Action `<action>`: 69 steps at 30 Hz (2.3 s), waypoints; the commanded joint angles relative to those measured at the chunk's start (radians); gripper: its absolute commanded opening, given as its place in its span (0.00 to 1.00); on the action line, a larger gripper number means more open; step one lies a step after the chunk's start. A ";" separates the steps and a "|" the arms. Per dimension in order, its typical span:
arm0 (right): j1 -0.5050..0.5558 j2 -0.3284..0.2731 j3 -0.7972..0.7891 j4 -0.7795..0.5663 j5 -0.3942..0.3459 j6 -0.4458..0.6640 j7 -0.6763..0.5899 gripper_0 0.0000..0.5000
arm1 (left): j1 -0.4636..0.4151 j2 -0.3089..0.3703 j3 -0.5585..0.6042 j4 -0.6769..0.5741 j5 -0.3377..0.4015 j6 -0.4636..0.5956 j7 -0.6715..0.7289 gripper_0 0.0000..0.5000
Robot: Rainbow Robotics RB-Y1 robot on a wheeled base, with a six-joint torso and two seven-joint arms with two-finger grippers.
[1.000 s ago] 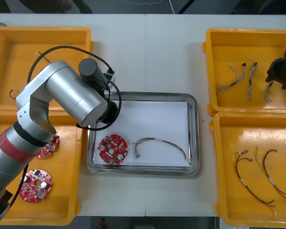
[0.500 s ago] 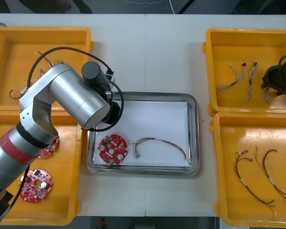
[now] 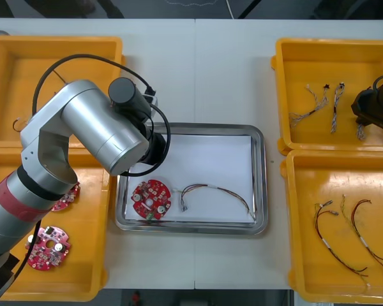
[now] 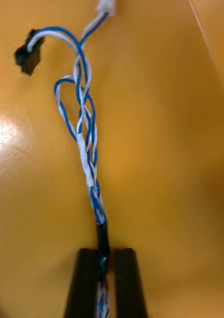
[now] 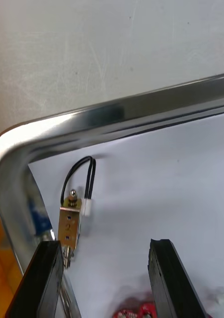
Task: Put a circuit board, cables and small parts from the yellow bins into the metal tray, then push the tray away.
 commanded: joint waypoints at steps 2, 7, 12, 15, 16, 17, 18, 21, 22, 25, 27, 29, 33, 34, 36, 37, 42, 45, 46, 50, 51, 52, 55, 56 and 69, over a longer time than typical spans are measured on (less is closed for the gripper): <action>-0.032 0.008 0.009 -0.015 0.007 0.000 -0.039 0.00 | -0.062 -0.011 0.031 -0.090 0.043 0.107 0.121 1.00; -0.032 -0.009 0.009 -0.098 0.021 0.075 -0.044 0.00 | -0.086 0.031 0.105 -0.132 0.123 0.177 0.113 1.00; -0.032 -0.036 0.002 -0.276 0.043 0.258 -0.027 0.00 | -0.118 0.098 0.233 -0.170 0.245 0.271 0.098 1.00; -0.032 -0.042 -0.002 -0.388 0.053 0.367 -0.018 0.00 | -0.137 0.154 0.296 -0.173 0.322 0.305 0.084 1.00; -0.032 -0.042 -0.007 -0.434 0.060 0.408 -0.013 0.00 | -0.140 0.178 0.319 -0.173 0.353 0.306 0.078 1.00; -0.032 -0.044 -0.010 -0.477 0.063 0.448 -0.010 0.00 | -0.140 0.203 0.344 -0.171 0.380 0.306 0.061 1.00; -0.032 -0.044 -0.011 -0.496 0.064 0.470 -0.007 0.00 | -0.138 0.213 0.355 -0.170 0.394 0.309 0.047 1.00; -0.032 -0.044 -0.011 -0.589 0.064 0.572 0.004 0.00 | -0.138 0.281 0.401 -0.142 0.459 0.310 -0.014 1.00; -0.032 -0.044 -0.011 -0.604 0.064 0.591 0.005 0.00 | -0.138 0.293 0.408 -0.136 0.471 0.310 -0.026 1.00; -0.032 -0.041 -0.011 -0.700 0.049 0.630 0.016 0.00 | -0.138 0.354 0.450 -0.075 0.525 0.305 -0.121 1.00; -0.032 -0.041 -0.011 -0.736 0.033 0.630 0.022 0.00 | -0.138 0.376 0.462 -0.044 0.531 0.296 -0.178 1.00; -0.032 -0.042 -0.011 -0.782 -0.008 0.630 0.028 0.00 | -0.138 0.394 0.471 0.005 0.531 0.271 -0.247 1.00; -0.032 -0.042 -0.010 -0.870 -0.071 0.630 0.041 0.00 | -0.138 0.407 0.479 0.083 0.506 0.237 -0.356 1.00; -0.033 -0.042 -0.008 -0.881 -0.080 0.630 0.044 0.00 | -0.138 0.407 0.479 0.094 0.502 0.234 -0.379 1.00; -0.032 -0.042 0.002 -0.939 -0.138 0.630 0.053 0.00 | -0.138 0.408 0.488 0.163 0.469 0.207 -0.496 1.00; -0.032 -0.042 0.007 -0.950 -0.151 0.630 0.054 0.00 | -0.138 0.408 0.491 0.175 0.465 0.199 -0.519 1.00; -0.030 -0.042 0.062 -1.042 -0.236 0.630 0.070 0.00 | -0.143 0.408 0.496 0.273 0.449 0.144 -0.661 1.00; -0.029 -0.044 0.116 -1.109 -0.290 0.630 0.084 0.00 | -0.157 0.408 0.496 0.329 0.419 0.139 -0.743 1.00; -0.030 -0.044 0.148 -1.151 -0.321 0.630 0.094 0.00 | -0.166 0.408 0.496 0.356 0.406 0.133 -0.782 1.00; -0.029 -0.044 0.206 -1.241 -0.391 0.630 0.113 0.00 | -0.178 0.408 0.496 0.416 0.397 0.099 -0.858 1.00; -0.024 -0.042 0.223 -1.264 -0.416 0.630 0.119 0.00 | -0.178 0.407 0.494 0.433 0.391 0.085 -0.882 1.00; -0.019 -0.042 0.231 -1.276 -0.427 0.630 0.122 0.00 | -0.178 0.407 0.494 0.441 0.391 0.079 -0.893 1.00; 0.004 -0.036 0.269 -1.336 -0.457 0.630 0.139 0.00 | -0.178 0.407 0.494 0.471 0.371 0.047 -0.945 1.00; 0.008 -0.035 0.276 -1.345 -0.459 0.630 0.142 0.00 | -0.178 0.407 0.494 0.477 0.370 0.041 -0.953 1.00; 0.056 0.089 0.515 -1.397 -0.295 0.630 0.458 0.00 | -0.178 0.377 0.454 0.623 0.339 -0.148 -1.072 1.00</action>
